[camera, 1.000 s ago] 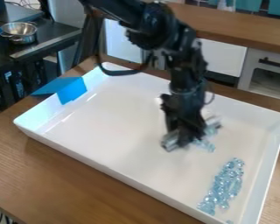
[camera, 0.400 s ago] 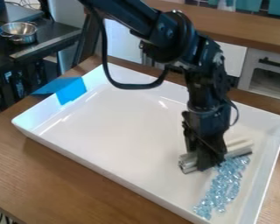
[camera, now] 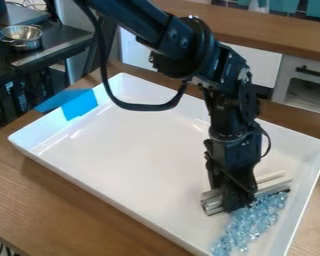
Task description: Sweep into pile
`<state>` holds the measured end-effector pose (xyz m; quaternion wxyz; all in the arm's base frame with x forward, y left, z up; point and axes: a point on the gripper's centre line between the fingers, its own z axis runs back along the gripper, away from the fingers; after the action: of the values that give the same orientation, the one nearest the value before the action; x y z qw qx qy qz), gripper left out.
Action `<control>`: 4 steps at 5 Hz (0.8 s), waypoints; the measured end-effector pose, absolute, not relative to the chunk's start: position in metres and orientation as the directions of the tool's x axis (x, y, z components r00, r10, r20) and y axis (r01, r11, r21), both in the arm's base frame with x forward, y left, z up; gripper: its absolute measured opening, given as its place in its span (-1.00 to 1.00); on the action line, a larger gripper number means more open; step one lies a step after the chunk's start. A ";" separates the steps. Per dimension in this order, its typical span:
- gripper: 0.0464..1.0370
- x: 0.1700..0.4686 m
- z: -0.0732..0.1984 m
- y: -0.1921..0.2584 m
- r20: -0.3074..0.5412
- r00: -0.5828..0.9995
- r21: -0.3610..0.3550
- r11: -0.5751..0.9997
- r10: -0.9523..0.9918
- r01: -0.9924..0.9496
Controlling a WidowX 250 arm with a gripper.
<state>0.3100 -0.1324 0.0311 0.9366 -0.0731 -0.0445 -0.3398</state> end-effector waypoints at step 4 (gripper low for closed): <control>-0.34 0.340 0.108 -0.002 0.140 0.947 -0.231 0.921 -0.289 0.315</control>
<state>0.3403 -0.0019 0.1076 0.9786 -0.1261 -0.0517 -0.1544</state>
